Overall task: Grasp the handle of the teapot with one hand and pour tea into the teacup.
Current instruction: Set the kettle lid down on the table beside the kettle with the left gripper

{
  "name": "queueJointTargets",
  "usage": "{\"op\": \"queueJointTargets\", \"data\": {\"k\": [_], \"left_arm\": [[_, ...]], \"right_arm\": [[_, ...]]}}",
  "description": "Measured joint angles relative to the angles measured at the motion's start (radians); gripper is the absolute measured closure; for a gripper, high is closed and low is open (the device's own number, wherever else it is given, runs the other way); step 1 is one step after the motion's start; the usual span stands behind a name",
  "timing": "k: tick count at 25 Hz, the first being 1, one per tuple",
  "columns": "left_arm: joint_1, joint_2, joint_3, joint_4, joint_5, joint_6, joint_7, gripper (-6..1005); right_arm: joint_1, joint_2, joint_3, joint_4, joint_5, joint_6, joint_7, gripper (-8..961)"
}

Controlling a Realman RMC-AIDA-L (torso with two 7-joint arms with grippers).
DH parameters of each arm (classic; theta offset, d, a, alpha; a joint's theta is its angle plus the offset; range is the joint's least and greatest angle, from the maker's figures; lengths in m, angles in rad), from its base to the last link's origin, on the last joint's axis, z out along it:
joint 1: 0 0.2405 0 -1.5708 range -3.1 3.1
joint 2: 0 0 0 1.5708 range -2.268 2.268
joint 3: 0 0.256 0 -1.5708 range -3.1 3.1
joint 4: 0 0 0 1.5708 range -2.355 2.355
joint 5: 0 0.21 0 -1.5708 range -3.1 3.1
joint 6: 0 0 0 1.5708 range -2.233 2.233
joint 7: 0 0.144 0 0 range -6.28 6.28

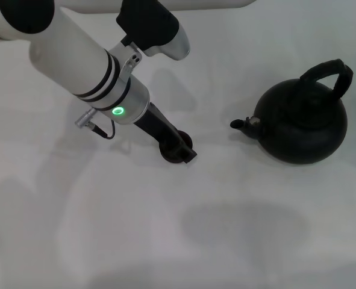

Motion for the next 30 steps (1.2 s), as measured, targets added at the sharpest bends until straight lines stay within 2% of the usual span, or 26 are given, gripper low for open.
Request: {"op": "queueJointTargets", "data": {"k": [15, 18, 26, 30], "left_arm": [[-0.009, -0.002, 0.0, 0.023, 0.028, 0.004, 0.0, 152], [-0.002, -0.002, -0.001, 0.066, 0.024, 0.0, 0.005, 122], [0.034, 0.0, -0.024, 0.208, 0.008, -0.008, 0.026, 125], [0.052, 0.001, -0.064, 0.228, -0.07, -0.025, 0.097, 126]], "right_arm": [[0.0, 0.0, 0.0, 0.0, 0.0, -0.002, 0.0, 83], [0.0, 0.0, 0.0, 0.0, 0.0, -0.002, 0.0, 83], [0.0, 0.0, 0.0, 0.0, 0.011, -0.001, 0.0, 83], [0.0, 0.0, 0.0, 0.0, 0.011, -0.001, 0.0, 83]]}}
